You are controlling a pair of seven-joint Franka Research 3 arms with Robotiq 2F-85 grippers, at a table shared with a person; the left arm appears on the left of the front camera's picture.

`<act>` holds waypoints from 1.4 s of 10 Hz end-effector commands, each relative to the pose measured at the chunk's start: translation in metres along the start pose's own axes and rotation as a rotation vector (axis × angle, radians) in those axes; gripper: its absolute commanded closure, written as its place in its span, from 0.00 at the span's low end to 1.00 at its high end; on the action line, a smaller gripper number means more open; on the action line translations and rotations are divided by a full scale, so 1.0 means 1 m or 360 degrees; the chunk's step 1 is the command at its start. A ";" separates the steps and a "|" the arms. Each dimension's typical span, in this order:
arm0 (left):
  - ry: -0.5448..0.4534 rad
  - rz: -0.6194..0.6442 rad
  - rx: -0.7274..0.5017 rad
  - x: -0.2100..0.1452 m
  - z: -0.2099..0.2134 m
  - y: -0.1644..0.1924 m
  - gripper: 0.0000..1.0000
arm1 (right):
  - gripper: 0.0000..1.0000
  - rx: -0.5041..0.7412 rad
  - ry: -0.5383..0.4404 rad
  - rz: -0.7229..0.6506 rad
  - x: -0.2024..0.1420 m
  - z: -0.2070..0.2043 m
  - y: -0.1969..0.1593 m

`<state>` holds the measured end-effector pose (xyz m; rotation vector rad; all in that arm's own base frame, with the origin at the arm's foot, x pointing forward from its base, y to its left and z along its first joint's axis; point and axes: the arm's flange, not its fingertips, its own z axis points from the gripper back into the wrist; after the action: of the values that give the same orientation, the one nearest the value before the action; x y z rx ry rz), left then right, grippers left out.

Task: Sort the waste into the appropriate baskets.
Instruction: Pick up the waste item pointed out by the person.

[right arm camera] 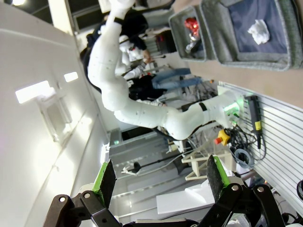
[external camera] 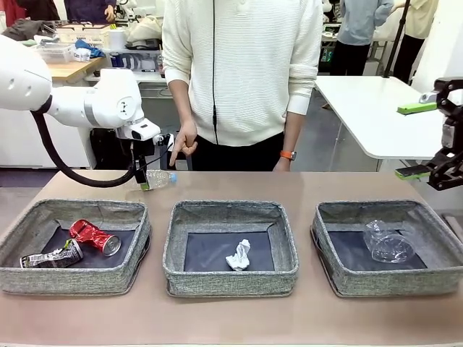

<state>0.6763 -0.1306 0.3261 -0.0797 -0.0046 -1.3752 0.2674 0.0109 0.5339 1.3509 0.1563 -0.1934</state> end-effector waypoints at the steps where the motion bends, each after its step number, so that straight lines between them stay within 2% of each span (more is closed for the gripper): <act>1: 0.0004 0.0009 -0.0019 -0.004 0.009 -0.004 1.00 | 0.00 0.0024 0.0002 -0.0006 -0.001 0.000 0.005; 3: -0.0016 0.0055 0.0026 -0.007 0.027 -0.013 1.00 | 0.00 0.0024 0.0002 -0.0006 -0.001 0.000 0.005; 4: -0.0005 0.0123 0.0125 -0.011 0.050 -0.023 1.00 | 0.00 0.0024 0.0002 -0.0006 -0.001 0.000 0.005; 5: -0.0027 0.0257 0.0250 -0.016 0.086 -0.039 1.00 | 0.00 0.0024 0.0002 -0.0006 -0.001 0.000 0.005; 6: -0.0016 0.0429 0.0279 -0.022 0.123 -0.060 1.00 | 0.00 0.0024 0.0002 -0.0006 -0.001 0.000 0.005; 7: 0.0098 0.0704 0.0407 -0.026 0.156 -0.090 1.00 | 0.00 0.0024 0.0002 -0.0006 -0.001 0.000 0.005; 8: -0.0072 0.0781 0.0246 -0.028 0.184 -0.122 1.00 | 0.00 0.0024 0.0002 -0.0006 -0.001 0.000 0.005; 9: -0.0141 0.0912 0.0237 -0.032 0.208 -0.156 1.00 | 0.00 0.0024 0.0002 -0.0006 -0.001 0.000 0.005; 10: -0.0111 0.1058 0.0169 -0.035 0.223 -0.189 1.00 | 0.00 0.0024 0.0002 -0.0006 -0.001 0.000 0.005; 11: -0.0118 0.1128 0.0196 -0.043 0.228 -0.219 1.00 | 0.00 0.0024 0.0002 -0.0006 -0.001 0.000 0.005; 13: -0.0212 0.1162 0.0221 -0.054 0.226 -0.251 1.00 | 0.00 0.0024 0.0002 -0.0006 -0.001 0.000 0.005; 14: -0.0290 0.1055 0.0135 -0.063 0.224 -0.253 1.00 | 0.00 0.0024 0.0002 -0.0006 -0.001 0.000 0.005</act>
<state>0.4266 -0.1146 0.5727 -0.0564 -0.1336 -0.6507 0.2674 0.0111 0.5342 1.3497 0.1561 -0.1930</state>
